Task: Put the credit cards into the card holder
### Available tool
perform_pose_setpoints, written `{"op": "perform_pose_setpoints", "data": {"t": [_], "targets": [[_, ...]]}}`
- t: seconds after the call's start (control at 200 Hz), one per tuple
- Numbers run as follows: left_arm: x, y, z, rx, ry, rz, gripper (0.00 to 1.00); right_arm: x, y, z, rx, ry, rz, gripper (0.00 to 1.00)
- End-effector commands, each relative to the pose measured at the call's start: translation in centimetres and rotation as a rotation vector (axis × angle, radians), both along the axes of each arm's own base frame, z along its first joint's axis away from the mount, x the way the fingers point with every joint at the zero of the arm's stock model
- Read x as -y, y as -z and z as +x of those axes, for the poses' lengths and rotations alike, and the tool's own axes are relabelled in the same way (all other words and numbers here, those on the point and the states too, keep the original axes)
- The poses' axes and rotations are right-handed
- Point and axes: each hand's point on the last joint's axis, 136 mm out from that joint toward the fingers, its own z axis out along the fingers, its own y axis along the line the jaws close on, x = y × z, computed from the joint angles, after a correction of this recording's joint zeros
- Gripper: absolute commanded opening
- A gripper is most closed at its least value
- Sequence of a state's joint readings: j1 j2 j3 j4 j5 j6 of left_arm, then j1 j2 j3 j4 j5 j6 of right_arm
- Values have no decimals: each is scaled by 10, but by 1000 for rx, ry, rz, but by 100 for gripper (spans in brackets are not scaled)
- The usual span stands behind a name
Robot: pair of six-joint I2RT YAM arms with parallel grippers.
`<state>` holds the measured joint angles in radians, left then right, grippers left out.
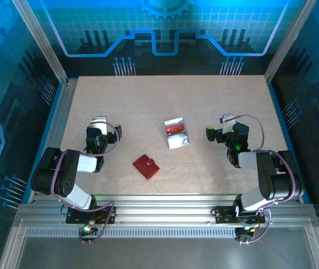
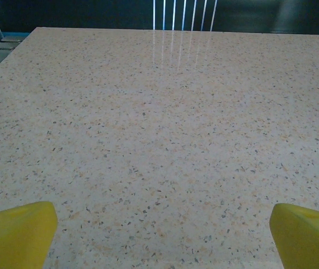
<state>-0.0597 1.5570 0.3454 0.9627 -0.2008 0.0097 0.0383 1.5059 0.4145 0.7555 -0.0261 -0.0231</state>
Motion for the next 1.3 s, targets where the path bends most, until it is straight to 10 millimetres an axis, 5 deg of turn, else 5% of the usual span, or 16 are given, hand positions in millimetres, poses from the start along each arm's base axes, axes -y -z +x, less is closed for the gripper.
{"op": "perform_pose_setpoints", "data": {"t": [0.0,0.13,0.5,0.65,0.785,0.94,1.136,1.296], "targets": [[-2,-9,6,21,4,5,99,-2,-7,5,17,0,0,100],[-22,-9,3,28,-96,-20,99,-1,-7,5,18,0,2,100],[-8,-17,4,32,-46,19,99,8,-8,7,6,63,-4,100],[-6,-41,3,7,-68,59,99,22,-52,9,-32,172,-30,100],[-4,-67,-4,-31,-120,64,99,16,-100,6,-28,196,123,100],[-9,-87,-20,-203,-230,-102,99,52,-108,0,-267,527,425,100],[28,-83,-62,-394,-168,-417,99,27,-122,-9,-292,433,358,100],[77,-55,-101,-557,-21,-692,87,-28,-124,-29,-345,287,223,100]]}}
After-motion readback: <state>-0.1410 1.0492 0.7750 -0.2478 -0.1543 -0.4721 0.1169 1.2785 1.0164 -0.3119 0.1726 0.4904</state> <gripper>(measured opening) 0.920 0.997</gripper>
